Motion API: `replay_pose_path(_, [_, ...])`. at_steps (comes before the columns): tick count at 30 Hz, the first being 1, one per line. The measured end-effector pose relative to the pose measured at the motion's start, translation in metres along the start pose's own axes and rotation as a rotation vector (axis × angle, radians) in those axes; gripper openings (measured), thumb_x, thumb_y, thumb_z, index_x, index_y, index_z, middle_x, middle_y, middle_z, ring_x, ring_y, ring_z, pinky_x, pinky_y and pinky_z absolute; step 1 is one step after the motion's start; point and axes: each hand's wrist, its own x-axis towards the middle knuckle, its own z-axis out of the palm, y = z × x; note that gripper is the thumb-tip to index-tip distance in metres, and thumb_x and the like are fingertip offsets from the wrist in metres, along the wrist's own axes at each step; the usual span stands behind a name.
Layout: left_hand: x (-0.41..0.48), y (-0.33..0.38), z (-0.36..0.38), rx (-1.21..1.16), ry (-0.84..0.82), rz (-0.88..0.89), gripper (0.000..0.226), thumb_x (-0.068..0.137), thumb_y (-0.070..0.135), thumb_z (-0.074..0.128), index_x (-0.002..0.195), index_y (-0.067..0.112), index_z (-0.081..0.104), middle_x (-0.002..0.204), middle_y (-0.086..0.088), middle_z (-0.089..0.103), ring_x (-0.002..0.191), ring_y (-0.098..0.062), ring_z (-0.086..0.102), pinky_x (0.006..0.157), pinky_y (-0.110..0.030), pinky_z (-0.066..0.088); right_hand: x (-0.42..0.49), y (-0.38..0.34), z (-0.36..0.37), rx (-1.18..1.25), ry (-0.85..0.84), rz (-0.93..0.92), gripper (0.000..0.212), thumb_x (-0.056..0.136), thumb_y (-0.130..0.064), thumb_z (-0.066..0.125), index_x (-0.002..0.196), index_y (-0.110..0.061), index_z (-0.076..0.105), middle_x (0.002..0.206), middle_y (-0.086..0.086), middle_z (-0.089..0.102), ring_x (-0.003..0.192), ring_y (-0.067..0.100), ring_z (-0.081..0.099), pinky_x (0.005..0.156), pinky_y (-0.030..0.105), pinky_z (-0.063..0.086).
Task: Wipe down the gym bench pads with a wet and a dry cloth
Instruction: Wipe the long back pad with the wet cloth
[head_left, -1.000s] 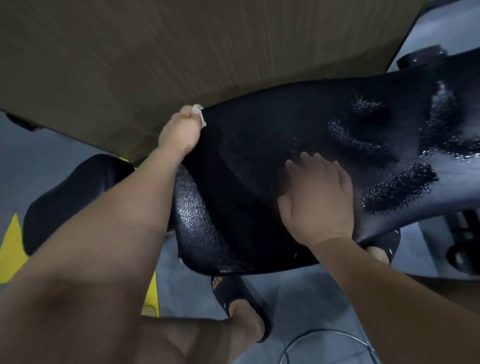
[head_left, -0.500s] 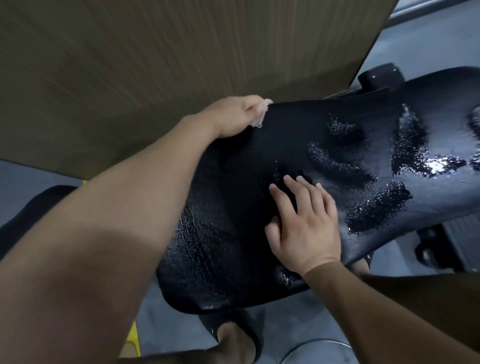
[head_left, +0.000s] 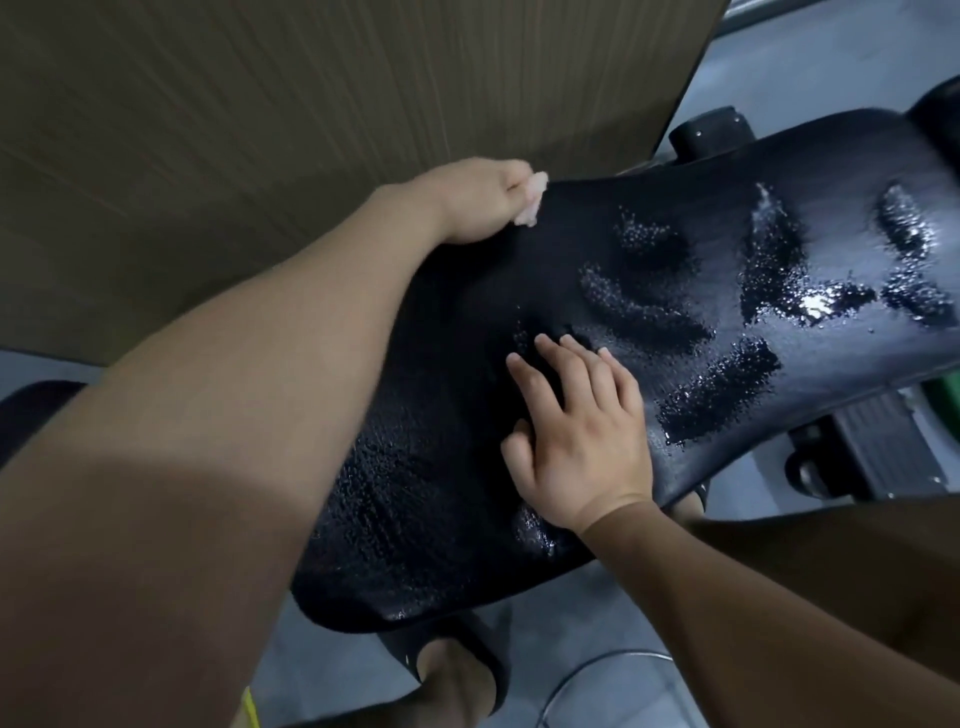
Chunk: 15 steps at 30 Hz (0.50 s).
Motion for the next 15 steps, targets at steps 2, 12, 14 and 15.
replay_pose_path(2, [-0.012,-0.024,0.0,-0.065,0.01,-0.071,0.042,0.105,0.056,0.031,0.084,0.029,0.055,0.091,0.014,0.062,0.094,-0.011,0.057,0.09,-0.035,0.041,0.0,0.001,-0.001,0.0,-0.013,0.001,0.063,0.076,-0.035,0.06,0.137,-0.019,0.063,0.145,0.009,0.056,0.141,0.03,0.046,0.121,0.048,0.027])
replay_pose_path(12, [0.038,0.048,0.004,0.017,-0.083,0.03,0.035,0.105,0.03,0.033,0.096,0.018,0.064,0.108,-0.004,0.064,0.105,-0.027,0.058,0.086,-0.035,0.04,0.002,0.001,0.0,0.004,-0.029,0.015,0.065,0.074,-0.036,0.061,0.137,-0.02,0.063,0.145,0.009,0.056,0.141,0.029,0.046,0.121,0.048,0.027])
replay_pose_path(14, [0.051,0.078,0.007,0.033,-0.109,0.074,0.037,0.107,0.027,0.033,0.109,0.012,0.066,0.115,-0.006,0.062,0.102,-0.025,0.055,0.08,-0.033,0.035,0.001,0.001,0.001,0.004,-0.025,0.021,0.065,0.073,-0.035,0.062,0.137,-0.021,0.064,0.145,0.008,0.056,0.141,0.029,0.046,0.121,0.048,0.027])
replay_pose_path(15, [0.056,0.086,0.008,0.041,-0.127,0.099,0.037,0.107,0.026,0.032,0.111,0.013,0.066,0.116,-0.004,0.061,0.102,-0.024,0.053,0.081,-0.032,0.033,0.001,0.001,0.001,0.007,-0.023,0.023,0.065,0.073,-0.035,0.062,0.136,-0.021,0.064,0.145,0.008,0.056,0.14,0.028,0.046,0.121,0.047,0.027])
